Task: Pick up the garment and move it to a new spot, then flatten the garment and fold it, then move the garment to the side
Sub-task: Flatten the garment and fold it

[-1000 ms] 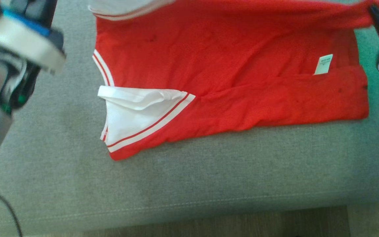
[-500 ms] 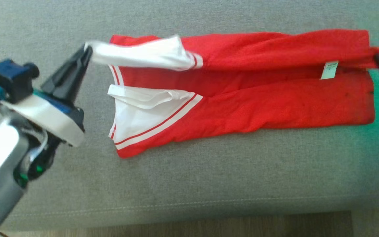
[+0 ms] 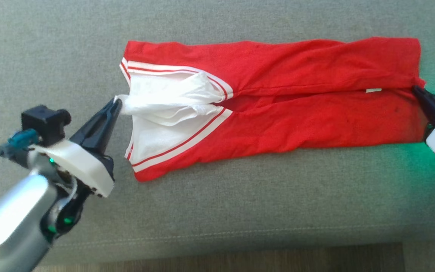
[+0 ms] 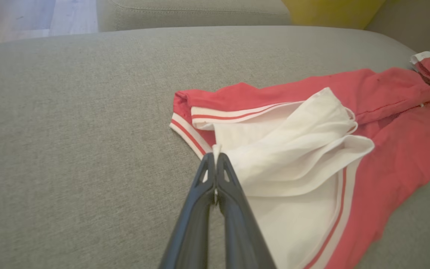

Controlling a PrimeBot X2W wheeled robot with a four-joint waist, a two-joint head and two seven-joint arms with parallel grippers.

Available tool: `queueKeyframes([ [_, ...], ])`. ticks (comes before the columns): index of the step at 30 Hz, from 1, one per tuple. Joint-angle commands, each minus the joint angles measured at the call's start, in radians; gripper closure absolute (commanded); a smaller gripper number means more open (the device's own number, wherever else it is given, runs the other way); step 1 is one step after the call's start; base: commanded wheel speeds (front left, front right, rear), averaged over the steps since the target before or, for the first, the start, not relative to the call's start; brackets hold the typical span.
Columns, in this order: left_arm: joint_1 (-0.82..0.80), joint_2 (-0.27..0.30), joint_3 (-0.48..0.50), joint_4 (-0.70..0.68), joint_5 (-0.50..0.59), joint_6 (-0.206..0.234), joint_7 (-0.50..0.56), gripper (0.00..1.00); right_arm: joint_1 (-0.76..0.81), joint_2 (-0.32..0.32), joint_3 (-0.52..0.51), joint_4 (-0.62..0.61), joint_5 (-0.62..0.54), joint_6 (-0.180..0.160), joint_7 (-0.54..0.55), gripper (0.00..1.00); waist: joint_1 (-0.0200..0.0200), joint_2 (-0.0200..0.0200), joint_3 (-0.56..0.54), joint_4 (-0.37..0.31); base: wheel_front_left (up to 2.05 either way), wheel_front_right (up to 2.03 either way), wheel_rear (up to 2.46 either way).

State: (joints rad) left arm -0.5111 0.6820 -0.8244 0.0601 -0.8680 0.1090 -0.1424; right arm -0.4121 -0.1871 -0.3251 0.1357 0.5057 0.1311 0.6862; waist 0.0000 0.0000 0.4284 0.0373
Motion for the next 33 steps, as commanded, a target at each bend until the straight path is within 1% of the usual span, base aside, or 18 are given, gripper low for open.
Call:
queueKeyframes([
  [1, -0.010, 0.023, 0.047, -0.009, -0.003, 0.016, -0.019, 0.08, 0.018, 0.002, 0.012, -0.034, -0.007, 0.000, -0.010, 0.00, 0.0000, 0.0000, -0.012, -0.002, 0.00, 0.00, 0.00],
  [2, -0.005, 0.012, 0.048, -0.003, -0.003, 0.024, -0.030, 0.00, 0.021, 0.007, 0.008, -0.034, -0.007, 0.000, -0.023, 0.00, 0.0000, 0.0000, -0.019, -0.003, 0.00, 0.00, 0.00],
  [5, 0.016, -0.016, 0.057, 0.009, 0.002, 0.061, -0.060, 0.00, 0.037, 0.024, -0.008, -0.040, 0.002, 0.000, -0.063, 0.00, 0.0000, 0.0000, -0.047, -0.005, 0.00, 0.00, 0.00],
  [10, 0.079, -0.076, 0.121, -0.015, 0.007, 0.179, -0.106, 0.00, 0.090, 0.072, -0.033, -0.072, 0.022, 0.000, -0.125, 0.00, 0.0000, 0.0000, -0.099, -0.010, 0.00, 0.00, 0.00],
  [14, 0.145, -0.128, 0.167, -0.084, 0.090, 0.274, -0.118, 0.00, 0.144, 0.104, -0.070, -0.096, 0.032, 0.000, -0.168, 0.00, 0.0000, 0.0000, -0.134, 0.003, 0.00, 0.00, 0.00],
  [16, 0.184, -0.163, 0.202, -0.135, 0.157, 0.307, -0.119, 0.00, 0.161, 0.117, -0.096, -0.101, 0.026, 0.000, -0.192, 0.00, 0.0000, 0.0000, -0.145, 0.010, 0.00, 0.00, 0.00],
  [18, 0.229, -0.204, 0.237, -0.179, 0.222, 0.323, -0.119, 0.00, 0.165, 0.126, -0.118, -0.091, 0.014, 0.000, -0.214, 0.00, 0.0000, 0.0000, -0.153, 0.018, 0.00, 0.00, 0.00],
  [21, 0.295, -0.258, 0.268, -0.214, 0.333, 0.330, -0.119, 0.00, 0.141, 0.134, -0.145, -0.053, -0.007, 0.000, -0.249, 0.00, 0.0000, 0.0000, -0.166, 0.029, 0.00, 0.00, 0.00],
  [22, 0.295, -0.258, 0.268, -0.214, 0.333, 0.330, -0.119, 0.00, 0.141, 0.134, -0.145, -0.053, -0.007, 0.000, -0.249, 0.00, 0.0000, 0.0000, -0.166, 0.029, 0.00, 0.00, 0.00],
  [23, 0.315, -0.275, 0.273, -0.216, 0.365, 0.327, -0.119, 0.00, 0.127, 0.135, -0.153, -0.031, -0.009, 0.000, -0.258, 0.00, 0.0000, 0.0000, -0.171, 0.033, 0.00, 0.00, 0.00],
  [27, 0.372, -0.346, 0.270, -0.204, 0.445, 0.282, -0.119, 0.00, 0.068, 0.136, -0.158, 0.101, -0.037, 0.000, -0.295, 0.00, 0.0000, 0.0000, -0.187, 0.051, 0.00, 0.00, 0.00],
  [30, 0.388, -0.389, 0.270, -0.190, 0.486, 0.244, -0.119, 0.00, 0.022, 0.136, -0.174, 0.207, -0.093, 0.000, -0.321, 0.00, 0.0000, 0.0000, -0.194, 0.069, 0.00, 0.00, 0.00],
  [33, 0.392, -0.419, 0.278, -0.178, 0.520, 0.213, -0.119, 0.00, -0.022, 0.137, -0.208, 0.298, -0.155, 0.000, -0.344, 0.00, 0.0000, 0.0000, -0.198, 0.088, 0.00, 0.00, 0.00],
])
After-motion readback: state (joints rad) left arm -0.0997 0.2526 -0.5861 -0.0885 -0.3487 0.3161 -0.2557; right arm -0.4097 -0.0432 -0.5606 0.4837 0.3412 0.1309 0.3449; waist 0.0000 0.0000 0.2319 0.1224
